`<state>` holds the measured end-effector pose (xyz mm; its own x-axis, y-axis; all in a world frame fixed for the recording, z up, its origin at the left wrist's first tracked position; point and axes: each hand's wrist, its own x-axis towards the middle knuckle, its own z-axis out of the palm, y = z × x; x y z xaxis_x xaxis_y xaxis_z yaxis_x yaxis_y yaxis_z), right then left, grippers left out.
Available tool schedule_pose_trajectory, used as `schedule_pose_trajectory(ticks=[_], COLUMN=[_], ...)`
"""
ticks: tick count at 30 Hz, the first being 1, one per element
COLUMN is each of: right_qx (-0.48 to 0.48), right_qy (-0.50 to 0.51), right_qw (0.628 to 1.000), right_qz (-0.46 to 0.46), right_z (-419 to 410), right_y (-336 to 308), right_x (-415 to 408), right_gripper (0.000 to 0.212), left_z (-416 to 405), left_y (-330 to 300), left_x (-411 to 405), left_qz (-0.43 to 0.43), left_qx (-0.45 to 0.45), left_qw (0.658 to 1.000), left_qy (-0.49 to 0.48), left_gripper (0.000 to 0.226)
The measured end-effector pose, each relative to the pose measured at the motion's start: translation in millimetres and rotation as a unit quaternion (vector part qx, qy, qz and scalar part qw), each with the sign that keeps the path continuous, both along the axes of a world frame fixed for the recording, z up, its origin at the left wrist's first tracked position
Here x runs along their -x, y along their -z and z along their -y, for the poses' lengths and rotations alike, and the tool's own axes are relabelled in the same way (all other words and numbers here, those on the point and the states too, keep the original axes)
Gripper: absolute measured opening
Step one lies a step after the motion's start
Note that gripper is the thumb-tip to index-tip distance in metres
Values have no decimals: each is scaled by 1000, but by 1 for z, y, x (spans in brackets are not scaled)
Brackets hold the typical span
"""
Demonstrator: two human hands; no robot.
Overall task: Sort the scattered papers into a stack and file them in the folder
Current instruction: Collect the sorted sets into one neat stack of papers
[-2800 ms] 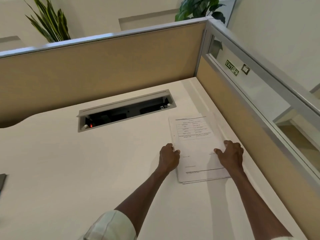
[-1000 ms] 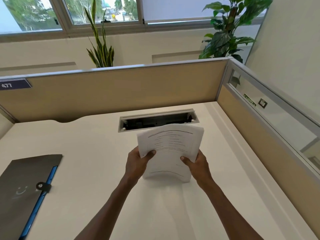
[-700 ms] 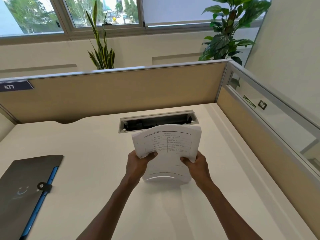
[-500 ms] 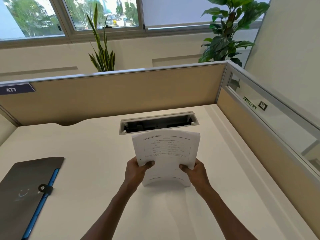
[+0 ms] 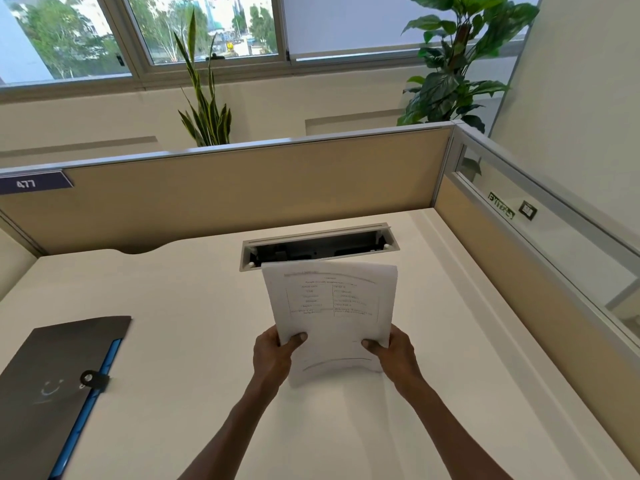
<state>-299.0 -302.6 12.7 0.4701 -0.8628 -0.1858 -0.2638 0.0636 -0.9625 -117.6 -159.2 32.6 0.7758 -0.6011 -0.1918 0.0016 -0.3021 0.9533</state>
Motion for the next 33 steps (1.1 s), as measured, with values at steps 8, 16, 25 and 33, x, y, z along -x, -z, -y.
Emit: schedule_pose_trajectory(ticks=[8, 16, 25, 33], right_qx=[19, 23, 53, 57], right_qy=[48, 29, -3, 34], right_qw=[995, 981, 958, 954], right_qz=[-85, -193, -282, -291], right_z=[4, 4, 15, 14], right_y=[14, 39, 47, 52], right_x=[-16, -18, -14, -16], right_gripper=[41, 44, 47, 24], left_z=[15, 12, 16, 13], left_y=[11, 39, 54, 62], left_x=[-9, -11, -9, -12], left_qz=[-40, -62, -7, 16], left_qx=[-60, -153, -174, -191], left_qw=[997, 986, 985, 981], left_qy=[-35, -12, -13, -1], left_gripper=[24, 18, 34, 12])
